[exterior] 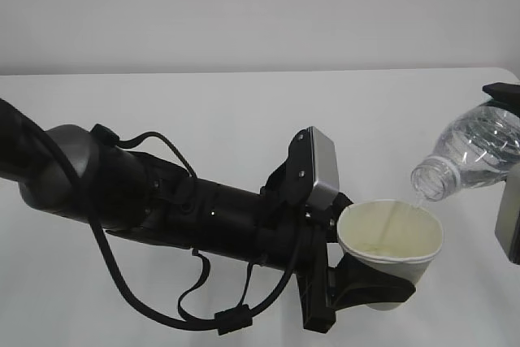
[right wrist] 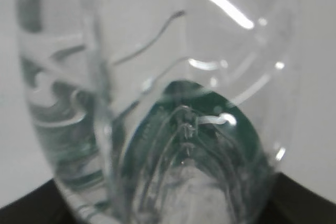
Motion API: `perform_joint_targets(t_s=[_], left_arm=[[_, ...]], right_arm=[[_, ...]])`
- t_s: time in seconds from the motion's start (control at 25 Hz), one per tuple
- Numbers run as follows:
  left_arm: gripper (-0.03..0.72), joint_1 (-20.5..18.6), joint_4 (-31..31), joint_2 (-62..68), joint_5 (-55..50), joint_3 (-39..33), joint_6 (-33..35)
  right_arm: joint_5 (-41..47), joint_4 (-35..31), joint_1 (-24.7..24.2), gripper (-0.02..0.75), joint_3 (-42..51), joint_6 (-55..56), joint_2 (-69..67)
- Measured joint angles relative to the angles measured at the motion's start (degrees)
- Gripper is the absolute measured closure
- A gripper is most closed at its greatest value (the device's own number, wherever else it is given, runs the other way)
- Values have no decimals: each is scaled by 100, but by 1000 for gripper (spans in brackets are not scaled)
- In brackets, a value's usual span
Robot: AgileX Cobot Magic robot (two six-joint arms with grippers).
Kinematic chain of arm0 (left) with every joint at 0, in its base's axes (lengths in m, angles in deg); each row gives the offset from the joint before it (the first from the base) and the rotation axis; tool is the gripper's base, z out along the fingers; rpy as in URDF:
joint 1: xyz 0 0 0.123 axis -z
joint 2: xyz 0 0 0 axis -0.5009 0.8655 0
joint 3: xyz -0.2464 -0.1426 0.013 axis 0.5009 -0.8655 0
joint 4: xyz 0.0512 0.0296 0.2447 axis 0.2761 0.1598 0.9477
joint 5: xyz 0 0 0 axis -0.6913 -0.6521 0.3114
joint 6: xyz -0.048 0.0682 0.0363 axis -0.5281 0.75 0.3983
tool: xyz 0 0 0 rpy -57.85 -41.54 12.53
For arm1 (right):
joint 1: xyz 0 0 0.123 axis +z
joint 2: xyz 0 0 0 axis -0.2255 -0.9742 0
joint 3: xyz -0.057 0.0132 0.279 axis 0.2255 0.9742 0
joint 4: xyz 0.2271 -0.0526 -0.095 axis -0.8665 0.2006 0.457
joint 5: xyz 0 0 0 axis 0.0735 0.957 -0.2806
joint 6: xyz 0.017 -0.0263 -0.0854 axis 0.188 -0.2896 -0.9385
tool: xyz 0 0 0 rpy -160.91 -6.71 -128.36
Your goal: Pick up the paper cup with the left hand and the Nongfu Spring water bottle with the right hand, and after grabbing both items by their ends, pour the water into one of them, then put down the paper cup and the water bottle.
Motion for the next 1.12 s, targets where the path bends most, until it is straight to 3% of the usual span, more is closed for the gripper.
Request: perform_joint_targets(t_s=[1.12], left_arm=[[256, 0, 0, 0, 0, 0, 0]], right_arm=[[0, -2, 0, 271, 0, -85, 0]])
